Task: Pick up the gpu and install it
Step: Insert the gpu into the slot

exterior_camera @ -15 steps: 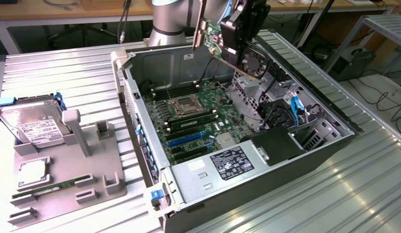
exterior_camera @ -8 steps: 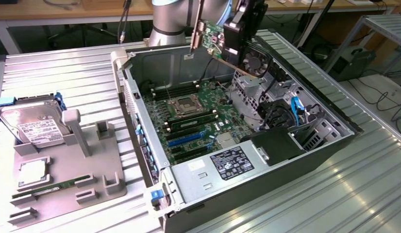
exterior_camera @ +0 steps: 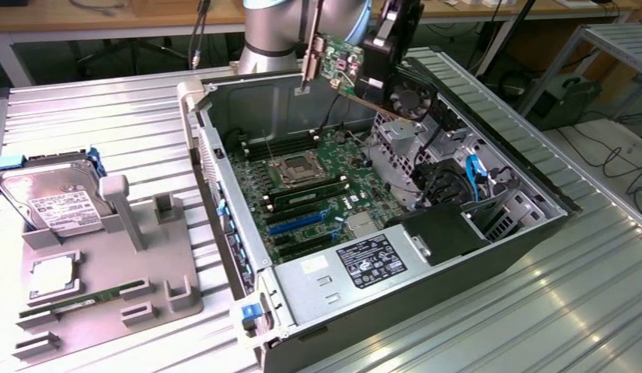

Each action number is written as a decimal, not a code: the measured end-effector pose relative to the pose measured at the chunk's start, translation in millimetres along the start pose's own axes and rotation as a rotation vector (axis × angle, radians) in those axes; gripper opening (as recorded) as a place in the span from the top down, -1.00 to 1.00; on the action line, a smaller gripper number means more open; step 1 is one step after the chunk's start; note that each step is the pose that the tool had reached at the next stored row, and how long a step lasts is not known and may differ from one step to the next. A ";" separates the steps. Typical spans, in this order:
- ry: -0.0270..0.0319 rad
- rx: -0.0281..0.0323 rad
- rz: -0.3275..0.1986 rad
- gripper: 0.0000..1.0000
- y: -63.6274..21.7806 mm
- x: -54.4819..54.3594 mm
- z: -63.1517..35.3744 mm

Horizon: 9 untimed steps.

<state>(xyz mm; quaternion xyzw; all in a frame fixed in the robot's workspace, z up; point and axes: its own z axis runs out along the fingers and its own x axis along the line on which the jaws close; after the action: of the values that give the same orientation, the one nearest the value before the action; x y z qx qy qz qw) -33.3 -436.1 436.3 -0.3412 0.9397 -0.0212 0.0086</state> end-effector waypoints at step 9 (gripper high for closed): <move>-0.0056 -0.0002 -0.121 0.44 0.3 0.4 0.0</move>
<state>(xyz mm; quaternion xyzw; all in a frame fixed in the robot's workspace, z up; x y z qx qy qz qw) -33.7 -436.2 436.3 -0.3973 0.9174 -0.0206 0.0099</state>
